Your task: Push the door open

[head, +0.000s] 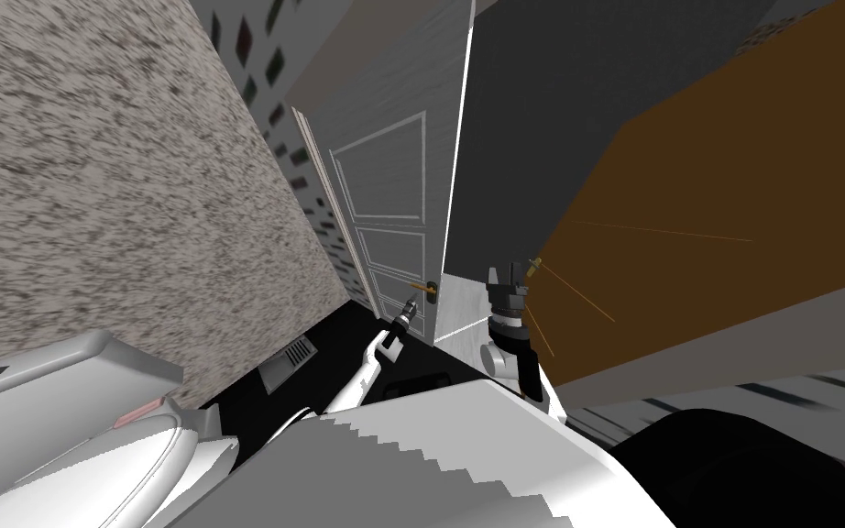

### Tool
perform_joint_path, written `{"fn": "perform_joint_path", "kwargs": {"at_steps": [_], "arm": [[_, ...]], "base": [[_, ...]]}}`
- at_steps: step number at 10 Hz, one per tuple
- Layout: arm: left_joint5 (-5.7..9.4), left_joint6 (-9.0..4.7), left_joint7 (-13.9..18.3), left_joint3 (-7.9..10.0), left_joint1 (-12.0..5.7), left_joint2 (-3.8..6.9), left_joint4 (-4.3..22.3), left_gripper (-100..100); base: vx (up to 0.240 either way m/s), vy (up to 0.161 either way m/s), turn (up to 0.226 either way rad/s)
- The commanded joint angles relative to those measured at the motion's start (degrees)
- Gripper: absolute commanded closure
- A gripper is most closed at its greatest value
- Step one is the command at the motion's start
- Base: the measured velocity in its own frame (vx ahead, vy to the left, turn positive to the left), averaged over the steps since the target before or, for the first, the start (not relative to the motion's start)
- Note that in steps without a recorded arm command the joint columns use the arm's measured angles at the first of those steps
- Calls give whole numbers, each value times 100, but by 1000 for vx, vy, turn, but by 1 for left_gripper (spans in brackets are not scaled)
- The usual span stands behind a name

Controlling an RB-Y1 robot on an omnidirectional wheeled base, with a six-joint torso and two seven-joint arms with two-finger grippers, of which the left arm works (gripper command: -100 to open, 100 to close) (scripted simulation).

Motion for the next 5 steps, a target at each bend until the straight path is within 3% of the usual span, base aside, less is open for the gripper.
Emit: {"fn": "perform_joint_path", "kwargs": {"at_steps": [1,5], "arm": [[0,0,0,0,0,0,0,-100],[0,0,0,0,0,0,0,-100]], "base": [[-7,-6,3],[0,0,0]]}}
